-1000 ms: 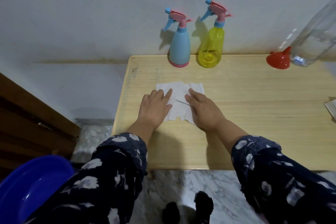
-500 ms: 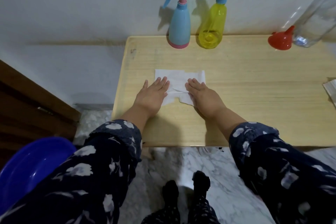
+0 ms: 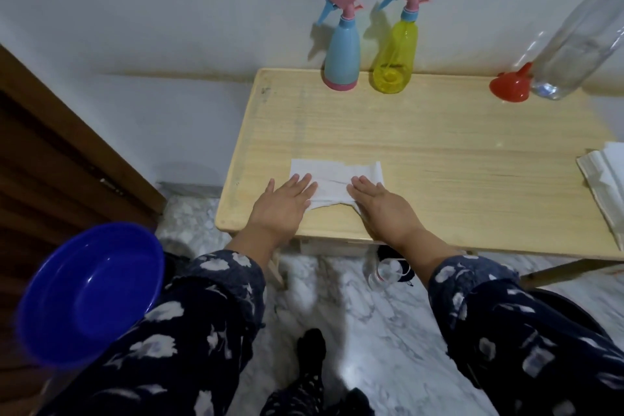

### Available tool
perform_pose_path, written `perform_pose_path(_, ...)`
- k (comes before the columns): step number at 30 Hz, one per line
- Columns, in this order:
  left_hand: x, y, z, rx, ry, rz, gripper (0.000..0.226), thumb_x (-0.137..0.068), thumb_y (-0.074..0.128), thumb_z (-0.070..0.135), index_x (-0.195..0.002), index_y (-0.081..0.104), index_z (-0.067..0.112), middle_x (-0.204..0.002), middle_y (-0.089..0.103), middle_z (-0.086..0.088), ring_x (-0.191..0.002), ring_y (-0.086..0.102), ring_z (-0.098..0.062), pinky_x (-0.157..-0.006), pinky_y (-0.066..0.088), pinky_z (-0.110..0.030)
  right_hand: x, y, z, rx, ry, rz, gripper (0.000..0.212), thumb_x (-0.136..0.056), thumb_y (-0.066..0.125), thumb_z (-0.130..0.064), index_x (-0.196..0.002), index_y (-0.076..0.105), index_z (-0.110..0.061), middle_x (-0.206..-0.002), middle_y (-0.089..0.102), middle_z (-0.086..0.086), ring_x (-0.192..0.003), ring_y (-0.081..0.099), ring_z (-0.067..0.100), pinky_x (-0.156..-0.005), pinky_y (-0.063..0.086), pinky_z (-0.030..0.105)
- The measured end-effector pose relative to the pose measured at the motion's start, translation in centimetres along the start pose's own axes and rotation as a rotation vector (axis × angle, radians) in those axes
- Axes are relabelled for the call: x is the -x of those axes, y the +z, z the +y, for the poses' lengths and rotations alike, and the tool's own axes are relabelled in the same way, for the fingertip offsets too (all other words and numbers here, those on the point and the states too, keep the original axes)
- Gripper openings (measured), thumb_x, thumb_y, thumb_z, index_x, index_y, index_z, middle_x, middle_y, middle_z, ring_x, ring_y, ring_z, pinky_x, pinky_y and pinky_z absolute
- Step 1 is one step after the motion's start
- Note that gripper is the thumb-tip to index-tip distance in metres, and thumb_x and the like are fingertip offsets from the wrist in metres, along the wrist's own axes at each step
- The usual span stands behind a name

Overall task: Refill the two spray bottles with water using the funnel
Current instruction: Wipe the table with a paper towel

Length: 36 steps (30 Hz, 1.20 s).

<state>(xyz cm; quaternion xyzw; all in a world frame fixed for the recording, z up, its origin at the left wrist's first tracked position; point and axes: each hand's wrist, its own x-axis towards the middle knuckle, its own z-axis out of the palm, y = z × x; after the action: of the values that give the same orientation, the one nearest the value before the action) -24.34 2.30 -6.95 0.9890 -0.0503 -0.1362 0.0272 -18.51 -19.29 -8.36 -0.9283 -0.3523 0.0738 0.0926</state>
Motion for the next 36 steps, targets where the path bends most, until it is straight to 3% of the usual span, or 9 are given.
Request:
perform_pose_path(6, 2.9, 0.2, 2.5, -0.031, -0.087, 0.073, 0.047, -0.107, 0.017, 0.031, -0.153, 0.027, 0.026, -0.160, 0.023, 0.011, -0.146, 0.022, -0.008, -0.120, 0.010, -0.039, 3.7, -0.5, -0.7, -0.035, 0.012, -0.010, 0.065, -0.089, 0.041, 0.012, -0.149, 0.030, -0.012, -0.158, 0.024, 0.006, -0.146, 0.023, 0.020, -0.117, 0.022, 0.030)
perform_pose_path(8, 3.4, 0.2, 3.3, -0.049, -0.098, 0.154, 0.045, -0.105, 0.023, 0.035, -0.147, 0.036, 0.026, -0.152, 0.038, 0.009, -0.139, 0.034, -0.012, -0.117, 0.013, -0.040, 4.1, -1.4, -1.6, -0.050, -0.037, 0.053, 0.047, -0.090, 0.043, 0.003, -0.137, 0.047, -0.003, -0.141, 0.048, 0.020, -0.131, 0.045, 0.035, -0.107, 0.039, 0.043)
perform_pose_path(10, 3.3, 0.0, 3.7, -0.054, -0.099, 0.184, 0.050, -0.103, 0.029, 0.040, -0.151, 0.029, 0.024, -0.154, 0.033, 0.006, -0.141, 0.029, -0.015, -0.118, 0.012, -0.042, 3.8, -1.9, -2.0, -0.096, -0.033, 0.125, 0.036, -0.090, 0.041, -0.009, -0.114, 0.063, 0.005, -0.112, 0.065, 0.026, -0.103, 0.062, 0.043, -0.085, 0.053, 0.049)
perform_pose_path(12, 2.5, -0.1, 3.9, -0.008, -0.091, 0.148, 0.058, -0.103, 0.028, 0.041, -0.155, 0.014, 0.022, -0.163, 0.011, 0.005, -0.149, 0.010, -0.015, -0.120, 0.006, -0.044, 3.1, -1.9, -2.1, -0.094, -0.037, 0.116, 0.042, -0.092, 0.039, -0.014, -0.123, 0.057, 0.006, -0.127, 0.057, 0.028, -0.117, 0.056, 0.043, -0.096, 0.048, 0.051)
perform_pose_path(14, 1.5, -0.3, 4.1, 0.037, -0.053, 0.069, 0.059, -0.105, 0.024, 0.039, -0.156, 0.004, 0.020, -0.164, -0.004, 0.005, -0.150, -0.003, -0.014, -0.121, 0.000, -0.044, 2.4, -1.3, -1.8, -0.075, -0.005, 0.031, 0.051, -0.096, 0.037, -0.014, -0.146, 0.032, -0.002, -0.155, 0.027, 0.019, -0.144, 0.026, 0.032, -0.116, 0.024, 0.048)
perform_pose_path(18, 0.8, 0.3, 4.2, 0.100, -0.018, -0.031, 0.053, -0.107, 0.019, 0.031, -0.156, 0.004, 0.019, -0.164, -0.004, 0.002, -0.150, -0.005, -0.016, -0.122, 0.004, -0.041, 2.0, -0.6, -1.4, -0.040, 0.040, -0.086, 0.053, -0.102, 0.029, -0.016, -0.153, 0.015, -0.012, -0.162, 0.006, 0.006, -0.149, 0.005, 0.021, -0.119, 0.006, 0.042)
perform_pose_path(26, 3.9, 1.8, 6.0, 0.118, -0.013, 0.062, 0.049, -0.108, 0.023, 0.023, -0.155, 0.017, 0.018, -0.163, 0.009, 0.005, -0.150, 0.007, -0.011, -0.121, 0.015, -0.031, 6.1, -0.8, -2.4, -0.028, -0.015, -0.069, 0.047, -0.102, 0.032, -0.011, -0.149, 0.029, -0.012, -0.159, 0.021, 0.005, -0.147, 0.020, 0.020, -0.114, 0.026, 0.034)
perform_pose_path(31, 3.2, -0.4, 7.5, 0.137, -0.006, 0.045, 0.047, -0.104, 0.033, 0.013, -0.151, 0.032, 0.016, -0.160, 0.023, 0.001, -0.147, 0.021, -0.014, -0.117, 0.025, -0.032, 7.2, -2.8, -1.4, 0.048, -0.023, -0.131, 0.057, -0.092, 0.044, -0.004, -0.147, 0.034, -0.015, -0.151, 0.036, 0.006, -0.126, 0.050, 0.028, -0.095, 0.044, 0.038)
perform_pose_path(36, -0.2, -3.6, 9.2, 0.115, 0.047, 0.149, 0.051, -0.104, 0.035, 0.012, -0.154, 0.025, 0.014, -0.162, 0.018, 0.001, -0.148, 0.018, -0.014, -0.117, 0.024, -0.031, 6.1, -6.4, 2.0, 0.045, 0.025, -0.017, 0.063, -0.090, 0.040, 0.006, -0.149, 0.030, -0.014, -0.157, 0.026, 0.008, -0.144, 0.028, 0.020, -0.110, 0.034, 0.033)
